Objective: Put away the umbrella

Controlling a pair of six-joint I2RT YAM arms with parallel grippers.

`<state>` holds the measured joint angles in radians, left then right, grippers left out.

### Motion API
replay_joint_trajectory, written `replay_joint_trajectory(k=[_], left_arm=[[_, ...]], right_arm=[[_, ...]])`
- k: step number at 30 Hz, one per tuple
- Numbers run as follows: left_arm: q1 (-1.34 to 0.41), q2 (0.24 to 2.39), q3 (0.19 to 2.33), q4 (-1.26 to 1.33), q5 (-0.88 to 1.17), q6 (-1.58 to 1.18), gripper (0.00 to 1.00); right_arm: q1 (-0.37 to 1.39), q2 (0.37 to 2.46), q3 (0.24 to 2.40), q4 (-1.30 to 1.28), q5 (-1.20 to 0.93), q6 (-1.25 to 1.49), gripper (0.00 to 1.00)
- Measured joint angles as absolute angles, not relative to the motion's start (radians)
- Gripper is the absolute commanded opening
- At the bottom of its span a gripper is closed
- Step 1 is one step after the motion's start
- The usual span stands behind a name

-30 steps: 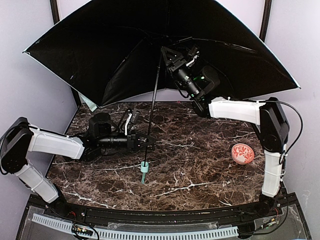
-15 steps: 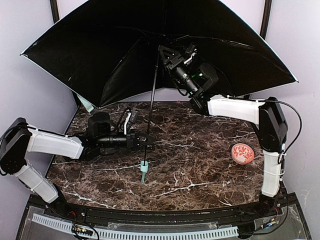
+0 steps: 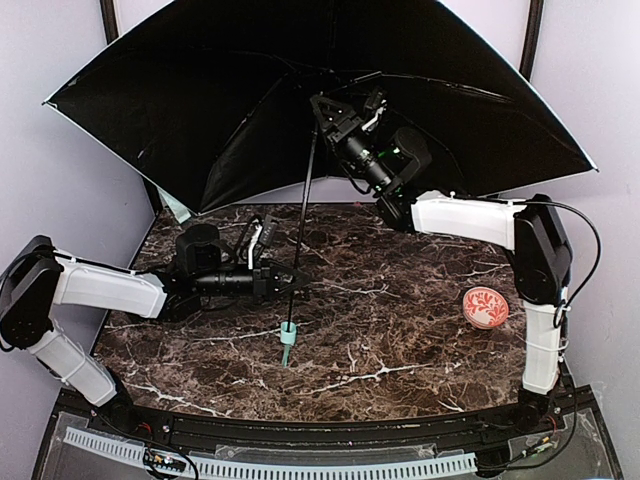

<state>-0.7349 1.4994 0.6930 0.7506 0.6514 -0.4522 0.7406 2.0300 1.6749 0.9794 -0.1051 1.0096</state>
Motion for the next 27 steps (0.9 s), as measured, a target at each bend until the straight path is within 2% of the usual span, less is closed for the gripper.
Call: replay_joint_trajectory(k=[5,9,12,14,20,27], left_arm=[[-0.735,1.499,0.693,0.744,0.652,-0.453,0.0],[-0.735,1.499,0.693,0.735,0.653,-0.453,0.0],[-0.733,1.496,0.696,0.738,0.647,-0.456,0.0],[-0.731,1.491,0.696,0.736,0.647,-0.457,0.0],[-0.731,1.488,0.696,0.736,0.655,-0.459,0.0],[-0.725,1.468,0.698,0.697,0.664,-0.467,0.0]], right_arm=[[0.746,2.03,1.675,0.987,-0.105,1.012,0.3],[0.748,2.03,1.675,0.995,-0.105,1.007,0.14],[0.748,2.03,1.67,0.996,-0.11,1.012,0.1],[0.753,2.031,1.669,0.996,-0.113,1.009,0.03],[0.758,2.031,1.66,1.011,-0.114,1.004,0.0],[0.757,2.0,1.65,0.901,-0.167,0.888,0.05]])
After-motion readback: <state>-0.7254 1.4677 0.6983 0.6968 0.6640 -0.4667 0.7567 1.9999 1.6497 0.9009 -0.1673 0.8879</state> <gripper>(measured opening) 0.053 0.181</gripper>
